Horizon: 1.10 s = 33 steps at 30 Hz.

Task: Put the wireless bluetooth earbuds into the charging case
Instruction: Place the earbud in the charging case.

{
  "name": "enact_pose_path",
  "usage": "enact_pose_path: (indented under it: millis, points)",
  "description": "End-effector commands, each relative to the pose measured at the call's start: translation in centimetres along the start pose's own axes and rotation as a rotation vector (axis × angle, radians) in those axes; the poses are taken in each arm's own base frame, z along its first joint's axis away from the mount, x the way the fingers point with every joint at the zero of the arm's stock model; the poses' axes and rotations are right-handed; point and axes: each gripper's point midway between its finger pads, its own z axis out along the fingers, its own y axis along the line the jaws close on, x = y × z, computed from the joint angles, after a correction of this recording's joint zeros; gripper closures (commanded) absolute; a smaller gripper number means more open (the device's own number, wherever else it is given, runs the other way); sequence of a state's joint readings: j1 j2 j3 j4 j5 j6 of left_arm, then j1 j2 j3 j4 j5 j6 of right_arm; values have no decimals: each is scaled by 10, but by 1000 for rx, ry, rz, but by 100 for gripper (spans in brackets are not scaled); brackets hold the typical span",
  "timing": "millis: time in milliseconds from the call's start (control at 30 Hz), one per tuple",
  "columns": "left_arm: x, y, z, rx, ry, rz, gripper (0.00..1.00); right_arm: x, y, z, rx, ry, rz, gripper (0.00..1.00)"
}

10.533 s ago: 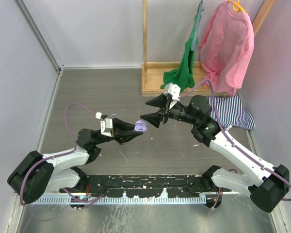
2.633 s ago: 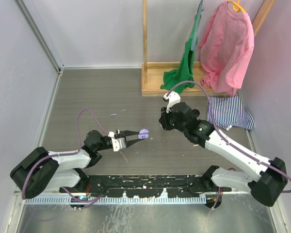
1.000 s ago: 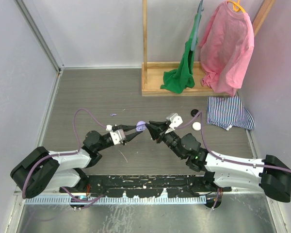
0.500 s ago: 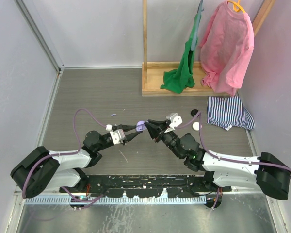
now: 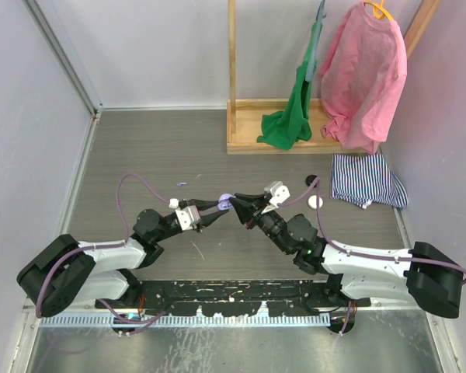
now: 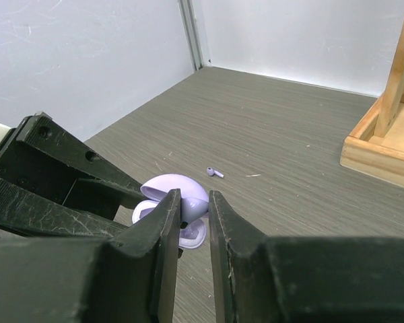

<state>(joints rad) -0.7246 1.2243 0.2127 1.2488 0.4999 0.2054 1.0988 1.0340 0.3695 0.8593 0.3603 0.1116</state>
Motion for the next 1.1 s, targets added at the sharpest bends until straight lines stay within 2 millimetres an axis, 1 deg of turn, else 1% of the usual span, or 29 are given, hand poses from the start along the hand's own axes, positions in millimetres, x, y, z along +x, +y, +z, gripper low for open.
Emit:
enact_pose_path:
  millis: [0, 500, 700, 933, 1067]
  points:
    - [-37, 13, 10, -30, -117, 53, 100, -14, 11, 3, -36, -51, 40, 78]
    - [-36, 15, 11, -38, -115, 45, 100, -10, 22, 2, -91, -42, 42, 77]
    - [-38, 14, 11, -36, -119, 37, 100, -6, 23, 0, -104, -36, 38, 75]
    - [-41, 14, 10, -39, -130, 35, 100, -2, 26, 1, -120, -28, 42, 74]
    - [-43, 14, 10, -37, -136, 31, 100, 1, 25, -3, -124, -35, 46, 71]
